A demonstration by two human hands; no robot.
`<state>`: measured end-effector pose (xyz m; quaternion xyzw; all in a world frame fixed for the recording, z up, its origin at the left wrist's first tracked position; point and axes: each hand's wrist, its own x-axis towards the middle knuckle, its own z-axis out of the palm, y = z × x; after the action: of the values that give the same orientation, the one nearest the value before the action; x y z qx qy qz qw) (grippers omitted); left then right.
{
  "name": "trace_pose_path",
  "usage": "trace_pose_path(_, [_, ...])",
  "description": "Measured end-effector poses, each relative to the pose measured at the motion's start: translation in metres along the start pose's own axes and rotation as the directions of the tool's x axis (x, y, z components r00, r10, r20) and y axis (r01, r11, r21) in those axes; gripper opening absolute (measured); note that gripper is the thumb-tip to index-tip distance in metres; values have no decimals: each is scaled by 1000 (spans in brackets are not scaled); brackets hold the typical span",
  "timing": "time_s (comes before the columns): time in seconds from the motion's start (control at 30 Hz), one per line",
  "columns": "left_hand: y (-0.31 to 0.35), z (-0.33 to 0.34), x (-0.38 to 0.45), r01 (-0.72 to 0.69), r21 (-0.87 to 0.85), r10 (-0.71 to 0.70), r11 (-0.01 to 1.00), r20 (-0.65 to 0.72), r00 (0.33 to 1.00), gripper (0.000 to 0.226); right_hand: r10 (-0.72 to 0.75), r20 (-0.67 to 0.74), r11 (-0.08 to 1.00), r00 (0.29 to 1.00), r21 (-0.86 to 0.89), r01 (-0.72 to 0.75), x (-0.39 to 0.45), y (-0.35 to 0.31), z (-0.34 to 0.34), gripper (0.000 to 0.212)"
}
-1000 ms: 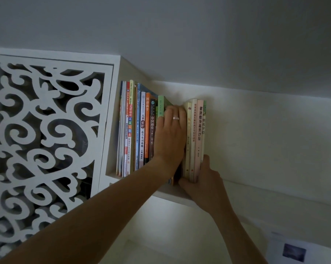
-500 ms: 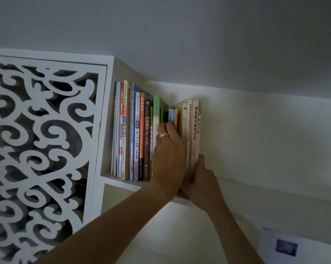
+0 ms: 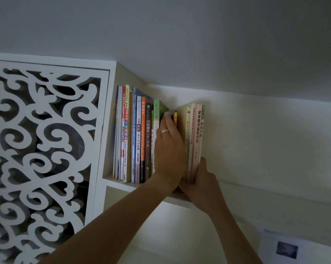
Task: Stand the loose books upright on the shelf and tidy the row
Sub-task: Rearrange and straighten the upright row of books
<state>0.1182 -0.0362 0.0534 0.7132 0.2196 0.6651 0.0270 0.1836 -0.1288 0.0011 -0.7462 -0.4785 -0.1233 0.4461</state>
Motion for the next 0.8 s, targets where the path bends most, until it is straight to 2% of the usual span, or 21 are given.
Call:
trace_pose_path(0.07, [-1, -3, 0, 17, -93, -15, 995, 27, 1000, 65, 6, 2, 1000, 1000, 17, -6, 1, 1, 0, 63])
trace_pose_path(0.1, [-2, -4, 0, 27, -81, -23, 996, 57, 998, 62, 12, 0, 999, 1000, 35, -12, 1, 2, 1, 64])
trace_pose_path(0.23, [-2, -6, 2, 32, 166, -80, 986, 288, 954, 33, 6, 10, 995, 1000, 98, -7, 3, 9, -1, 63])
trace_pose_path(0.27, [-2, -6, 4, 87, 150, -137, 985, 365, 921, 32, 4, 19, 993, 1000, 114, -7, 3, 10, -2, 63])
trace_pose_path(0.33, [-3, -6, 8, 280, 4, -246, 960, 489, 837, 44, 4, 45, 988, 999, 155, -11, 3, 13, -4, 62])
trace_pose_path(0.4, [-7, -6, 7, 376, -67, -286, 924, 532, 797, 53, -12, 70, 985, 997, 174, 0, 1, 14, -6, 62])
trace_pose_path(0.6, [-4, -19, -8, 262, -2, -247, 965, 330, 911, 22, -51, 127, 987, 991, 159, 30, 1, 13, -5, 72])
trace_pose_path(0.67, [-1, -36, -15, 243, 16, -239, 970, 244, 940, 21, -50, 127, 987, 991, 155, 31, 1, 13, -5, 71])
trace_pose_path(0.8, [4, -82, -17, 194, -91, -186, 977, 90, 978, 24, -56, 138, 992, 989, 116, 40, 4, 9, 0, 69])
